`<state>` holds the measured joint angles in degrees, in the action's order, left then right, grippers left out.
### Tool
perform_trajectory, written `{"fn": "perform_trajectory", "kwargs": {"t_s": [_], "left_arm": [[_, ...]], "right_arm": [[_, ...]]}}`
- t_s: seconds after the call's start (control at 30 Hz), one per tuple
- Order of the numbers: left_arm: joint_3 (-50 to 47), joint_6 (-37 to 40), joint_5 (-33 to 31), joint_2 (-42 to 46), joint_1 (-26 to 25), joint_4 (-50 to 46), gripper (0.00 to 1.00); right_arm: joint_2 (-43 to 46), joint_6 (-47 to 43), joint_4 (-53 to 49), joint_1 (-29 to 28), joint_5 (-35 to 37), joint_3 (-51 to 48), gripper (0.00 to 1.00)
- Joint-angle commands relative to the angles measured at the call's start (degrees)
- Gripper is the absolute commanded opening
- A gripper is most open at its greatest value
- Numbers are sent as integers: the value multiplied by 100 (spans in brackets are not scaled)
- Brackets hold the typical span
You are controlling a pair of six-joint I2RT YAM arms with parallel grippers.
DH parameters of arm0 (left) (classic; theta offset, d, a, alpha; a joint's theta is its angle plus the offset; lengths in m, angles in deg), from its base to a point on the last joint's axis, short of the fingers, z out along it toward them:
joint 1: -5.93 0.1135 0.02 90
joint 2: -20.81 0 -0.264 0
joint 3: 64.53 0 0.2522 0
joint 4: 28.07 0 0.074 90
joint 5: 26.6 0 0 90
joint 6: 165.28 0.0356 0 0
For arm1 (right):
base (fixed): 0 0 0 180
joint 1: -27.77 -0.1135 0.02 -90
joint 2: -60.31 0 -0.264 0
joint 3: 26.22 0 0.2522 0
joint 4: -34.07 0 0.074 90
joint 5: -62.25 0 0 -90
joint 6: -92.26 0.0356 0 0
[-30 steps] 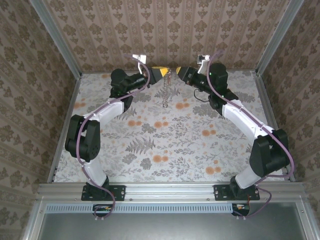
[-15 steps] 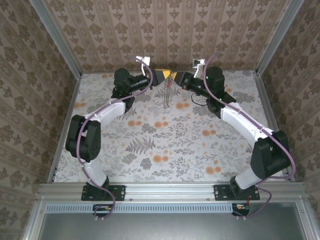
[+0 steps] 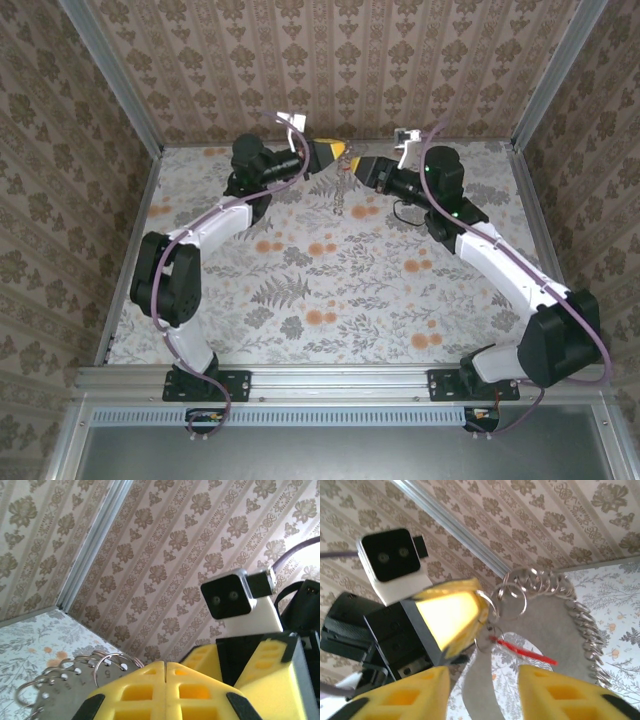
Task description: Put the keys on the keyring
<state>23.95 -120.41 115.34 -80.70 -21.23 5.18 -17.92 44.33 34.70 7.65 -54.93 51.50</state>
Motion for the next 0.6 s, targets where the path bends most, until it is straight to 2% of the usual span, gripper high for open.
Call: {"fn": "perform_trajectory", "kwargs": {"t_s": [0.0,0.27,0.57], "left_arm": [[254,197,1,288,-74,24,0],[201,157,-166,378,-114,-132,0],[207,199,-227,468,-176,-393,0]], "right_arm": [[234,-16,83,121,65,-42,48],[-29,638,896,199,-229,108,50],[-654,1221,1921,224,-544,214,41]]}}
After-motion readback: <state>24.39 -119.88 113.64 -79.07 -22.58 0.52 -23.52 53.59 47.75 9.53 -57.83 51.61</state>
